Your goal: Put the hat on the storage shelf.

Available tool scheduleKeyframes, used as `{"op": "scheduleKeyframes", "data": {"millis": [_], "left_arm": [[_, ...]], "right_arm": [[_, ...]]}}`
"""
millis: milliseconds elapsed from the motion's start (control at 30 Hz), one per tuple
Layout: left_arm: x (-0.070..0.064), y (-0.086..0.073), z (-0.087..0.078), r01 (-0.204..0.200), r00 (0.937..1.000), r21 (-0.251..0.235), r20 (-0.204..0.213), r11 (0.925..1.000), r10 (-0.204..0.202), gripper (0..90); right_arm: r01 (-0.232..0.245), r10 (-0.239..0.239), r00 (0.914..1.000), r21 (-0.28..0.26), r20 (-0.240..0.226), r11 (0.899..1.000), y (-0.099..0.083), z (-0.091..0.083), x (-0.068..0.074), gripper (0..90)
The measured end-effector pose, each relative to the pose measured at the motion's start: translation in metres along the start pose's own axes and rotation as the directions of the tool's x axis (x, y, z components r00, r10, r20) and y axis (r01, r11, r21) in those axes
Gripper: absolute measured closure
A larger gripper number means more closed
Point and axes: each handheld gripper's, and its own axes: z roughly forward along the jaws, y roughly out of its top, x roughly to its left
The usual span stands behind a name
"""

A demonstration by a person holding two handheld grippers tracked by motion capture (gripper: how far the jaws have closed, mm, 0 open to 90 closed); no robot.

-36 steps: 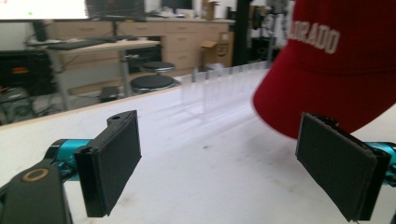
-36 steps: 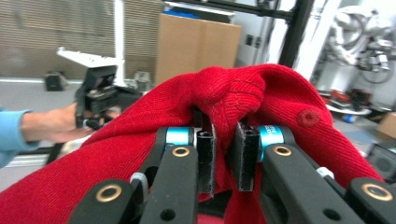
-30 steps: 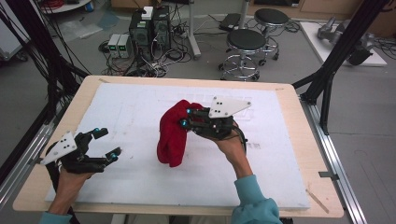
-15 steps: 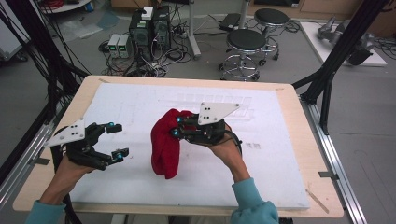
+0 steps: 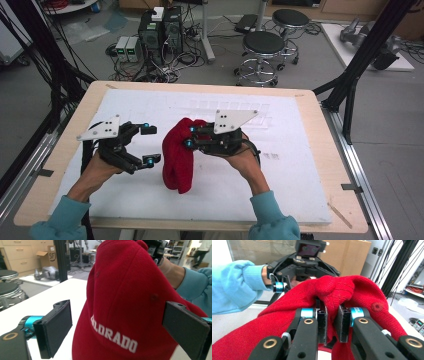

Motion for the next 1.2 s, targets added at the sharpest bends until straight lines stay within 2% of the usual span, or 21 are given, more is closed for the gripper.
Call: {"op": "scheduleKeyframes", "data": {"millis": [67,133,200,500,733,900,1033,1100,1200], "left_arm": [[0.001,0.000,0.006,0.030,0.9992,0.011,0.025,0.9995,-0.030,9.9],[0.001,0.000,0.011,0.028,0.9988,0.016,0.039,0.9995,-0.028,10.0],[0.002,-0.001,0.014,0.044,0.9974,0.025,0.056,0.9987,-0.045,10.0],[-0.003,-0.003,0.022,0.023,0.9955,0.066,0.090,0.9976,-0.029,10.5],[-0.005,-0.004,0.027,0.011,0.9922,0.096,0.123,0.9953,-0.022,17.6],[-0.007,-0.005,0.030,0.001,0.9926,0.113,0.121,0.9936,-0.015,21.3],[-0.008,-0.006,0.032,-0.002,0.9928,0.125,0.119,0.9922,-0.013,30.5],[-0.010,-0.005,0.033,-0.016,0.9948,0.134,0.102,0.9908,0.002,33.6],[-0.011,-0.005,0.032,-0.027,0.9968,0.136,0.078,0.9904,0.016,43.6]], "right_arm": [[-0.001,0.001,1.0000,0.004,-0.005,1.000,0.000,0.000,0.000,82.2],[0.003,-0.003,0.9999,0.006,-0.014,1.000,-0.001,0.000,0.000,82.1],[0.003,-0.003,0.9997,0.006,-0.023,1.000,-0.001,0.001,0.000,82.1],[0.021,-0.021,0.9988,0.013,-0.045,1.000,0.001,0.009,0.003,81.6],[0.028,-0.028,0.9984,0.014,-0.049,0.999,0.001,0.011,0.004,81.2],[0.026,-0.025,0.9986,0.020,-0.046,0.999,0.001,0.011,0.005,81.2],[0.026,-0.025,0.9987,0.020,-0.043,0.999,0.001,0.011,0.005,81.2],[0.026,-0.025,0.9988,0.022,-0.043,0.999,0.001,0.011,0.005,81.2],[0.024,-0.023,0.9989,0.022,-0.041,0.999,0.001,0.011,0.005,81.2]]}}
